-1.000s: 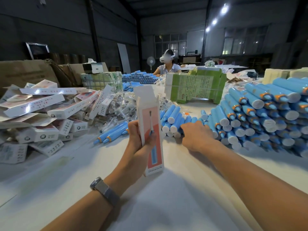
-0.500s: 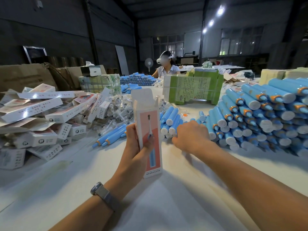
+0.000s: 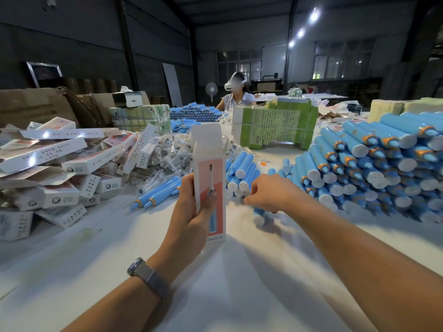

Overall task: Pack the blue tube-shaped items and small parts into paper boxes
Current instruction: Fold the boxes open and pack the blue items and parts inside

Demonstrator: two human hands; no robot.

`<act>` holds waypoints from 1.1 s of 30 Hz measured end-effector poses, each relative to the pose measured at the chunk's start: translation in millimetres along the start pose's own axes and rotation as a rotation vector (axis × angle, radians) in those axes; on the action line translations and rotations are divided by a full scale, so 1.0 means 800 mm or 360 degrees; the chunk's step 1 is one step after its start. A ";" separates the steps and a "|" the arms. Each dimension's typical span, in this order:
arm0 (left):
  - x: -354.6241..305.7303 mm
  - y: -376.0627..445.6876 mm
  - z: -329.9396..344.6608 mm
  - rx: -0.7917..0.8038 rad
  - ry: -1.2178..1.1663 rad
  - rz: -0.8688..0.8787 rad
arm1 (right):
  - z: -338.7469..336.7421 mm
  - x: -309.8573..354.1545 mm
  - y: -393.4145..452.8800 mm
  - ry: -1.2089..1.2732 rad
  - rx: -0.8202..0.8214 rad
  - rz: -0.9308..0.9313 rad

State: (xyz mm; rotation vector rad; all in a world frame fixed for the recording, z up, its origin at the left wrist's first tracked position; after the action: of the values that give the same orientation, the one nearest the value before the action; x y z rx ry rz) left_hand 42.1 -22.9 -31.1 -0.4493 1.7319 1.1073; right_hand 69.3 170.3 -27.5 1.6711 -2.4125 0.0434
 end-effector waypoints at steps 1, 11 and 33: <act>-0.001 -0.001 0.001 0.0006 0.0007 0.0008 | 0.000 -0.002 0.001 0.0006 -0.0019 0.0008; -0.003 0.000 0.000 0.0026 -0.0029 -0.0013 | 0.008 -0.021 -0.008 0.0534 0.0128 0.0230; -0.017 -0.002 -0.010 -0.0038 0.0339 0.0198 | -0.177 0.084 -0.102 0.1280 -0.1412 -0.1025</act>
State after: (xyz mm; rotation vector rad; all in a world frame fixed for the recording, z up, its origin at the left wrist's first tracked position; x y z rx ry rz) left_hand 44.9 -33.0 -18.8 -0.4944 1.9563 1.2055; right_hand 144.1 99.0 115.9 1.4621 -0.9994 -0.3310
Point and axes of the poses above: each hand's wrist, its own y-axis towards the middle knuckle, its own z-axis out of the palm, x = y × z, the point moved 7 cm from there along y, towards the middle knuckle, and after that the axes turned 9 degrees about -z, right-handed, at the moved point
